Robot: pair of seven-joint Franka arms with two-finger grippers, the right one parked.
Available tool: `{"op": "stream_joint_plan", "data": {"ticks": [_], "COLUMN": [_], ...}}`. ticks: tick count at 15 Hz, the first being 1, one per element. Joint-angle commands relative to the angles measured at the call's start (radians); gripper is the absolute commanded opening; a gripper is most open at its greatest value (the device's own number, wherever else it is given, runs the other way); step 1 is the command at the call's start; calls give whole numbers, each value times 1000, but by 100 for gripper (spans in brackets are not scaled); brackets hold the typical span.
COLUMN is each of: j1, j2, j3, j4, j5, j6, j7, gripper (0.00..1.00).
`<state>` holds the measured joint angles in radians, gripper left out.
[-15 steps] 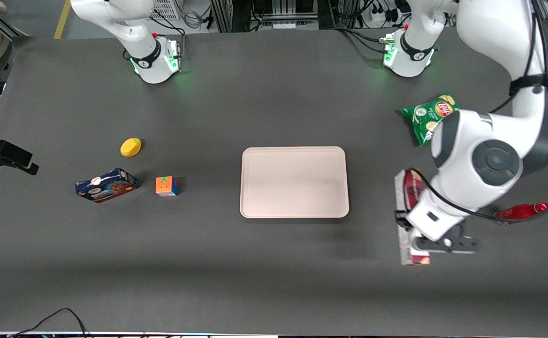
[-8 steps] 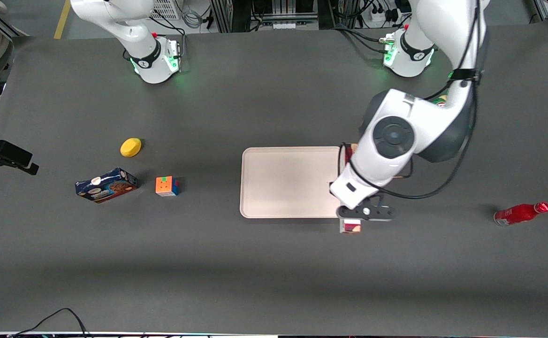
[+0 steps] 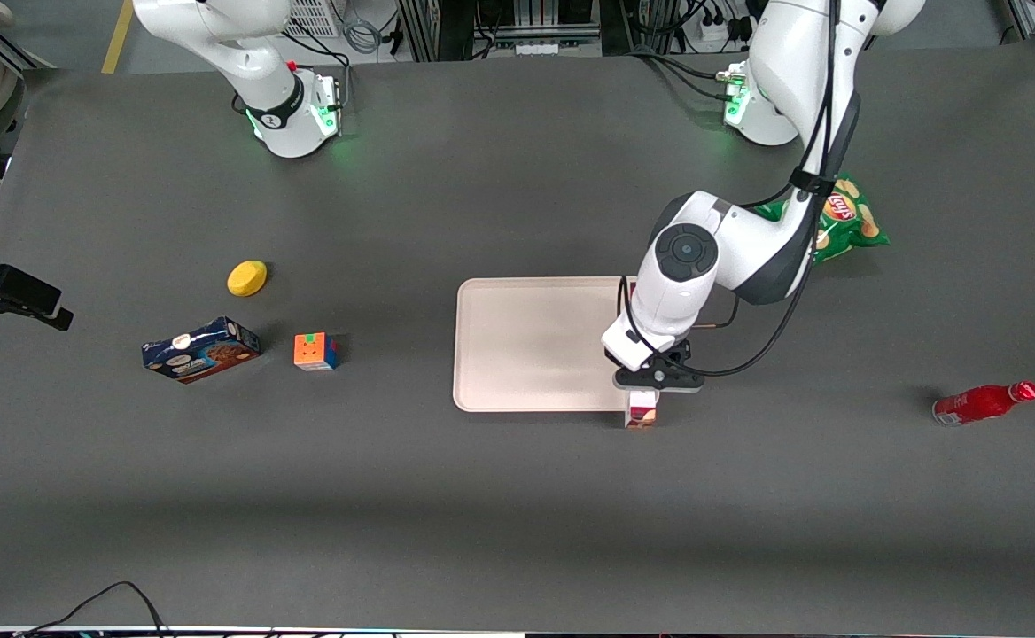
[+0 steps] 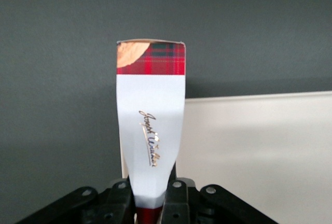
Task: Place red cookie box on tray
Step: 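Lift the cookie box upright and carry it over the white tray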
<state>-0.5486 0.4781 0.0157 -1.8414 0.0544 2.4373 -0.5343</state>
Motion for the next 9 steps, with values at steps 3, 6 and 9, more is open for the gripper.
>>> {"op": "stream_joint_plan", "data": {"ticks": [3,6,9], "j1": [-8,-8,-8], "j2": [-82,-82,-75], "j3": [-42,-42,-42], "j4": [-137,-206,-220], "j5": [21,21,21], "j6": [61,158,193], "j7": [-110,-112,-112], "gripper": [0,0,0]}}
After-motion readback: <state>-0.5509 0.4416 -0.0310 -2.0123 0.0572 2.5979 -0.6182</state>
